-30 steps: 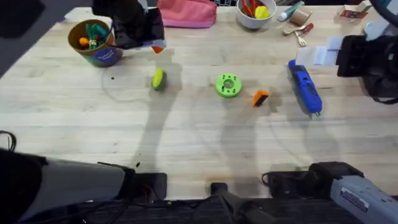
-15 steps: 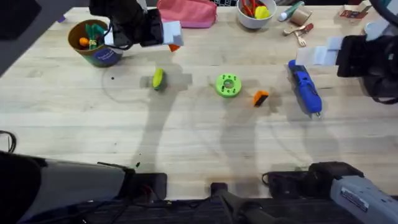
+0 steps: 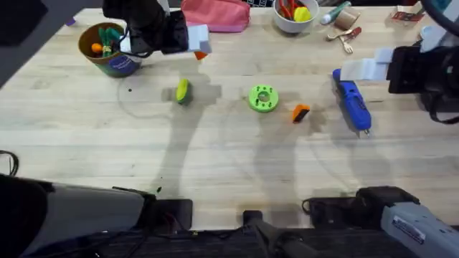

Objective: Pick up the gripper from the table and insert it into the empty holder that is missing its gripper. Then pick up a screw, insert it into the mounting hole, and use the screwdriver to tighten it. Finally, clean up the table by picking up the vegetable and placing it into the bucket.

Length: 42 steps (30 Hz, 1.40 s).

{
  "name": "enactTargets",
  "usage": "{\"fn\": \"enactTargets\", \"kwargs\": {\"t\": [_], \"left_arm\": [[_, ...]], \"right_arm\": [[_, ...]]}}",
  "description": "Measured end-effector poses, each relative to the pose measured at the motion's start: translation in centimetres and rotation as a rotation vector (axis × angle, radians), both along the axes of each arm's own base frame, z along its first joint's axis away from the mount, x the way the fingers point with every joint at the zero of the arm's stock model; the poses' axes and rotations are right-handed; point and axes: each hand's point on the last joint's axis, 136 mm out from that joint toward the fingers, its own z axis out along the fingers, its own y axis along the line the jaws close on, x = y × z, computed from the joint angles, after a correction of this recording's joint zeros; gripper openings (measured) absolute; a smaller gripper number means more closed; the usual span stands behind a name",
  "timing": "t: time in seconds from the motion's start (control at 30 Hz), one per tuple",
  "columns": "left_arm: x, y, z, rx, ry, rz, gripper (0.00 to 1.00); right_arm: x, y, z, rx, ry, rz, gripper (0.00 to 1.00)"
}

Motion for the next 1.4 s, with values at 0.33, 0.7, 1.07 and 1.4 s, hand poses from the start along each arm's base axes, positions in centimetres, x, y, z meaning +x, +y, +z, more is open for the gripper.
{"fn": "enactTargets", "kwargs": {"t": [0.33, 0.7, 1.07, 1.4], "left_arm": [[-0.2, 0.2, -0.1, 0.01, 0.006, 0.003, 0.985], [3.3, -0.1, 2.1, 0.042, -0.182, -0.094, 0.985], [0.1, 1.1, 9.0, 0.03, -0.648, -0.109, 0.985], [-4.8, 2.8, 6.1, -0.032, -0.953, -0.08, 0.985]], "right_arm": [[0.0, 0.0, 0.0, 0.0, 0.0, 0.0, 0.994], [0.0, 0.0, 0.0, 0.0, 0.0, 0.0, 0.994], [0.0, 0.0, 0.0, 0.0, 0.0, 0.0, 0.993], [0.0, 0.0, 0.0, 0.0, 0.0, 0.0, 0.993]]}}
